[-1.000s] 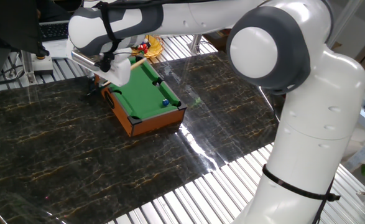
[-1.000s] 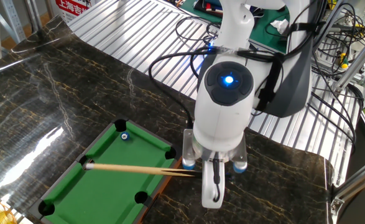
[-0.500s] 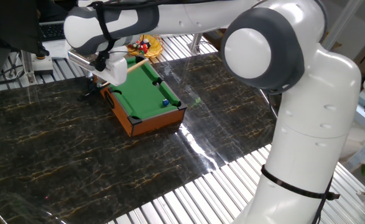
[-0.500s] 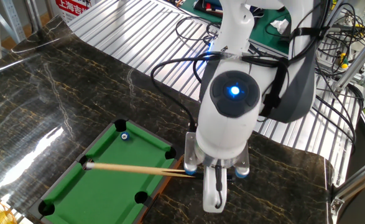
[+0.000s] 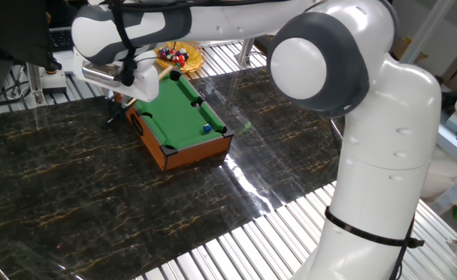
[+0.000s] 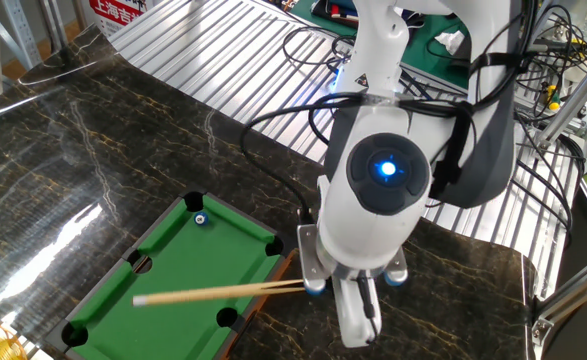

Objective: Hit the pool ball

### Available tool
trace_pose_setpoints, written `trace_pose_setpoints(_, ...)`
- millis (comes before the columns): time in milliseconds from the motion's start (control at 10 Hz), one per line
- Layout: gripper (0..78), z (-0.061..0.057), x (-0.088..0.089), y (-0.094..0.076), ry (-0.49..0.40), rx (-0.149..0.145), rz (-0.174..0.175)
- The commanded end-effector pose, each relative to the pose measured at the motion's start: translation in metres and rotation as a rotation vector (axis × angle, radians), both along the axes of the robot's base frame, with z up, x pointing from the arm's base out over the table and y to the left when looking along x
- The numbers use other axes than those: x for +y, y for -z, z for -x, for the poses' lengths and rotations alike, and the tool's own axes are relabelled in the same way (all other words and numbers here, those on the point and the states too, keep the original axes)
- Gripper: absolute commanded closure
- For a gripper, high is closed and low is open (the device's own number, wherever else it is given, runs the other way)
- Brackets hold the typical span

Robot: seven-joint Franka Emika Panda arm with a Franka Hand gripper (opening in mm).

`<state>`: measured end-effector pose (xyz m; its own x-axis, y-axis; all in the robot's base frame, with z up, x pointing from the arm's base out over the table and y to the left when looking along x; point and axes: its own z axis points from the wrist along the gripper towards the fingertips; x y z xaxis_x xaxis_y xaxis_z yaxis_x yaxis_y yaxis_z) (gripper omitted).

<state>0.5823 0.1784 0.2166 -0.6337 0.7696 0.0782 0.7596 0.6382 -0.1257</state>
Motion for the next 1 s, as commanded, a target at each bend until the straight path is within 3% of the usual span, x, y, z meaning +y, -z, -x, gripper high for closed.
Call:
trace_pose_setpoints(100, 76.4, -0.005, 0.018, 0.001, 0.147, -0.012, 0.009)
trace_pose_setpoints(200, 76.4, -0.006, 0.038, 0.004, 0.214, -0.019, 0.005)
trace_pose_setpoints(400, 76.4, -0.002, 0.062, 0.003, 0.292, -0.030, -0.045)
trace_pose_setpoints(500, 76.4, -0.001, 0.065, 0.002, 0.301, -0.030, -0.048)
trace_pose_setpoints(600, 76.4, -0.002, 0.073, 0.002, 0.385, -0.044, -0.071)
trace_pose_setpoints(1000, 76.4, -0.010, 0.077, 0.009, 0.492, -0.069, -0.068)
